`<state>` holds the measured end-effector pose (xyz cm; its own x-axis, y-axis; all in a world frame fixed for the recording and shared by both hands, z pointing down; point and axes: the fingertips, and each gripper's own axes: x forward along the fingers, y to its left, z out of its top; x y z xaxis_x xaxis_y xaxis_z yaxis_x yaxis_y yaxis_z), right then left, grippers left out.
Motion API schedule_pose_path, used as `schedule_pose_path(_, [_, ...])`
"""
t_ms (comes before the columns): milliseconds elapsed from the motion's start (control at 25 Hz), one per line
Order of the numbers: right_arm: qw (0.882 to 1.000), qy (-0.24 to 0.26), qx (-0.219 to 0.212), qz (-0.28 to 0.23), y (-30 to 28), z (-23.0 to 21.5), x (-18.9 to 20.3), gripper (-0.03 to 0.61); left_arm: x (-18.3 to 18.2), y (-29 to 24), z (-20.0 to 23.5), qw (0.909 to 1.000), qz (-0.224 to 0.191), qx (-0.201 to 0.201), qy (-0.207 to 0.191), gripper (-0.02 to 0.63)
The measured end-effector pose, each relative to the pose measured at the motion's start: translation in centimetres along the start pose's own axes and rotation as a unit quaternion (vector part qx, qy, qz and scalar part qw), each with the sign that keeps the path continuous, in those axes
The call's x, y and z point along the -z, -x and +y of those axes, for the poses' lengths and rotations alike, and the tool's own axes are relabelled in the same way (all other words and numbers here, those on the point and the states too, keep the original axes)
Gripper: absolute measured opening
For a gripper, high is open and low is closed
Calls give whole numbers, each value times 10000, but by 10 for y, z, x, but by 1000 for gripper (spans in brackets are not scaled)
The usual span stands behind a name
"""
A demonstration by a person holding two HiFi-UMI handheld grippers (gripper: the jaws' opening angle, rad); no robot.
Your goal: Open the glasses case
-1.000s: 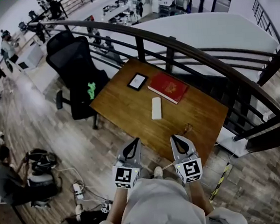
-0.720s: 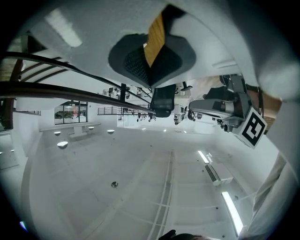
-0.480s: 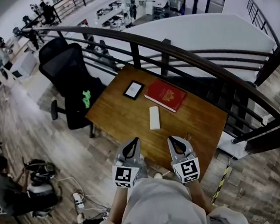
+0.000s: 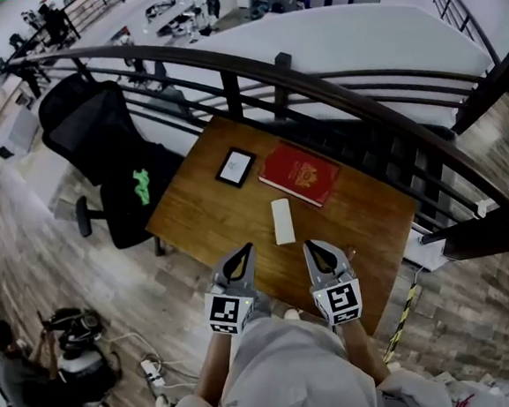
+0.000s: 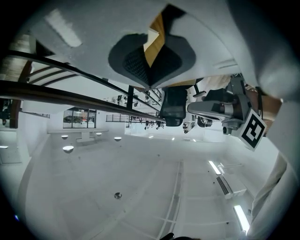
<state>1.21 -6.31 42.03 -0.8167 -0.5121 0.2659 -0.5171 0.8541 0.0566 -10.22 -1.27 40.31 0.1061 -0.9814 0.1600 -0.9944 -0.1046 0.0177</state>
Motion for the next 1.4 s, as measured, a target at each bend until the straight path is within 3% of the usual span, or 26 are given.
schedule_pose_path(480, [9946, -380, 671, 700, -63, -10, 32, 5, 41, -65, 49, 9940, 461, 992, 68, 20])
schedule_pose_path(960, [9804, -561, 1248, 1414, -106, -14, 83, 5, 116, -112, 55, 9727, 1234, 1960, 171, 20])
schedule_pose_path(1400, [9714, -702, 1201, 1922, -125, -12, 130, 11, 159, -134, 51, 9621, 1647, 2161, 217, 20])
